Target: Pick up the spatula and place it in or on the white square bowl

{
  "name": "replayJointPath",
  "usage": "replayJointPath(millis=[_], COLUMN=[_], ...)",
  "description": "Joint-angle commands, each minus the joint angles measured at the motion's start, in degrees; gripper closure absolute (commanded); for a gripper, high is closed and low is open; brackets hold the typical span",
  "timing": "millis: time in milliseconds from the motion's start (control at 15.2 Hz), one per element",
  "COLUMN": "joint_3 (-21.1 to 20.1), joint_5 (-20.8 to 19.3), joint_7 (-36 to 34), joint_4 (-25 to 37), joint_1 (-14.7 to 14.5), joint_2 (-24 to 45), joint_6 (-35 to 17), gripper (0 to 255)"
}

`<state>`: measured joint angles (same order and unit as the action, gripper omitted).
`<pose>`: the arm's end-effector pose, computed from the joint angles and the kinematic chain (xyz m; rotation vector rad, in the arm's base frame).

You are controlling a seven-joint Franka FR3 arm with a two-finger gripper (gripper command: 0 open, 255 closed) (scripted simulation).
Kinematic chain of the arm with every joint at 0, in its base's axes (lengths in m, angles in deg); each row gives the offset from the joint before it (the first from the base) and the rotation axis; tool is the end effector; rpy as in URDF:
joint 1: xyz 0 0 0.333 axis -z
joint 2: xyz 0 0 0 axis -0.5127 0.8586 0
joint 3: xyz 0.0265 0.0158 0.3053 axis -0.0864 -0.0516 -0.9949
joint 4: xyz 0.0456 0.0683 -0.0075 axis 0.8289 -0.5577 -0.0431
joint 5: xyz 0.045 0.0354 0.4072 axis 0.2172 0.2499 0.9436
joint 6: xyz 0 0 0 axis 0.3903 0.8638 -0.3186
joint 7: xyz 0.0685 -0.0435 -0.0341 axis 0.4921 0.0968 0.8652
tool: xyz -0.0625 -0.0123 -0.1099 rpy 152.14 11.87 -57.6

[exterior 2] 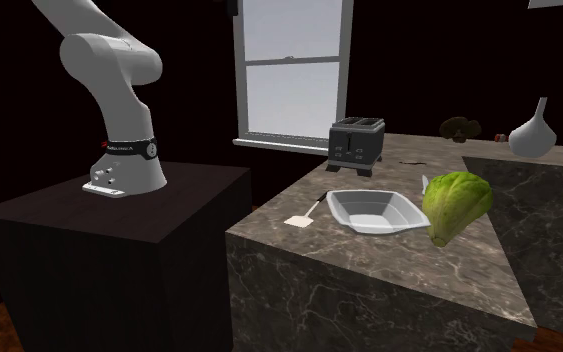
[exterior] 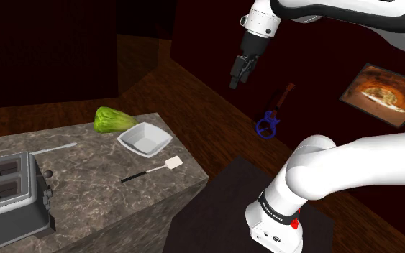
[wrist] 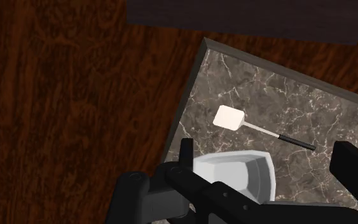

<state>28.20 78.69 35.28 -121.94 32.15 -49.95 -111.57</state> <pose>0.3398 -0.0342 0.5552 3.1181 0.1550 0.0283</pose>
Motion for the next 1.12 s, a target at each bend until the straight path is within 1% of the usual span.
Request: replayJointPath(millis=[0, 264, 528, 1056], joint_3=[0.0, 1.75, 3.47, 6.61], joint_5=[0.0, -0.69, -1.18, -0.8], joint_7=[0.0, 6.01, 12.02, 24.46], joint_4=[0.0, -5.12, -9.07, -13.32], joint_1=[0.0, -2.13, -4.32, -9.11], joint_2=[0.0, 3.03, 7.51, 20.57], joint_6=[0.0, -8.4, -17.05, -34.66], gripper=[0, 0, 0, 0])
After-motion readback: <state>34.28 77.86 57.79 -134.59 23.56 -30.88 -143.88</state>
